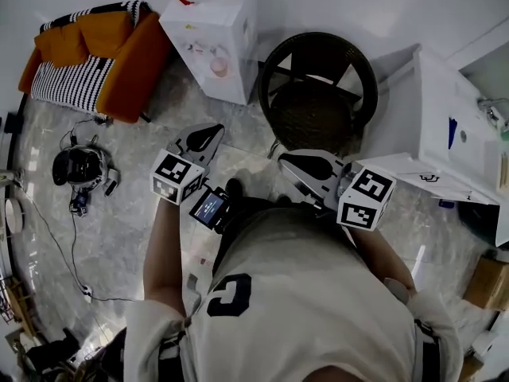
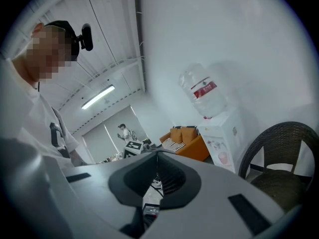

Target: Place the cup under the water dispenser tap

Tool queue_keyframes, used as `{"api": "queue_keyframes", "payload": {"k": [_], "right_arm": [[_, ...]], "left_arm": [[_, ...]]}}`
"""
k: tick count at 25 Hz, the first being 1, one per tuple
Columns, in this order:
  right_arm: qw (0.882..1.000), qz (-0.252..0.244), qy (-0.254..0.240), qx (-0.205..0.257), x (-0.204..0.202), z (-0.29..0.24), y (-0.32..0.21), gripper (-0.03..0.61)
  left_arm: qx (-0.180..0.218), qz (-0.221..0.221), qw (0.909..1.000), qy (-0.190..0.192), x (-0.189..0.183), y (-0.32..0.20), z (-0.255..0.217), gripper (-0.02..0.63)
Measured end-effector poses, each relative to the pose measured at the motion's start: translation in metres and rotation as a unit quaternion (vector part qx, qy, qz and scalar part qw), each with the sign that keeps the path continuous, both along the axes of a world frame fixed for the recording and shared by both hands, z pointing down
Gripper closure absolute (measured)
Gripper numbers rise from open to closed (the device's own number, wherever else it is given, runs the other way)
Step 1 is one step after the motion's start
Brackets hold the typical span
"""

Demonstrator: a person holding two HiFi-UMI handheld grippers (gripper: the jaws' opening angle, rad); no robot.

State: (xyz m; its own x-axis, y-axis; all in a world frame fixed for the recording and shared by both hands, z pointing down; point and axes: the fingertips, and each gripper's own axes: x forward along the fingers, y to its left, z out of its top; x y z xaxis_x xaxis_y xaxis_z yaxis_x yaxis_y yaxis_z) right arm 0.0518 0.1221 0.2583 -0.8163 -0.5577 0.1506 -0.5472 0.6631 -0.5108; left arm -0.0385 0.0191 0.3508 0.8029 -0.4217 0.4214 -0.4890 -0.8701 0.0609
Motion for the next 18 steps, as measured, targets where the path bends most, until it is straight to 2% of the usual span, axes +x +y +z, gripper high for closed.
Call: {"api": "queue_keyframes", "payload": {"k": [5,8,13,18], "right_arm": [[1.000,-0.006,0.012,-0.013,0.023,0.010,0.021,0.549],[0.999,-0.018,0.025,-0.018,0.025,0.016,0.027,0.550],[0.999,-0.047,0.026,-0.007,0.019,0.013,0.033,0.549],[0.997,-0.071,0.014,0.006,0.011,0.007,0.035,0.549]], "left_arm": [[-0.021,-0.022,0.9991,-0.031,0.008,0.002,0.047,0.557],[-0.021,-0.023,0.9986,-0.043,0.005,0.013,0.050,0.557],[-0.003,-0.041,0.9991,-0.013,-0.002,0.054,0.007,0.557],[0.025,-0.059,0.9975,0.029,0.008,0.081,-0.051,0.557]]}}
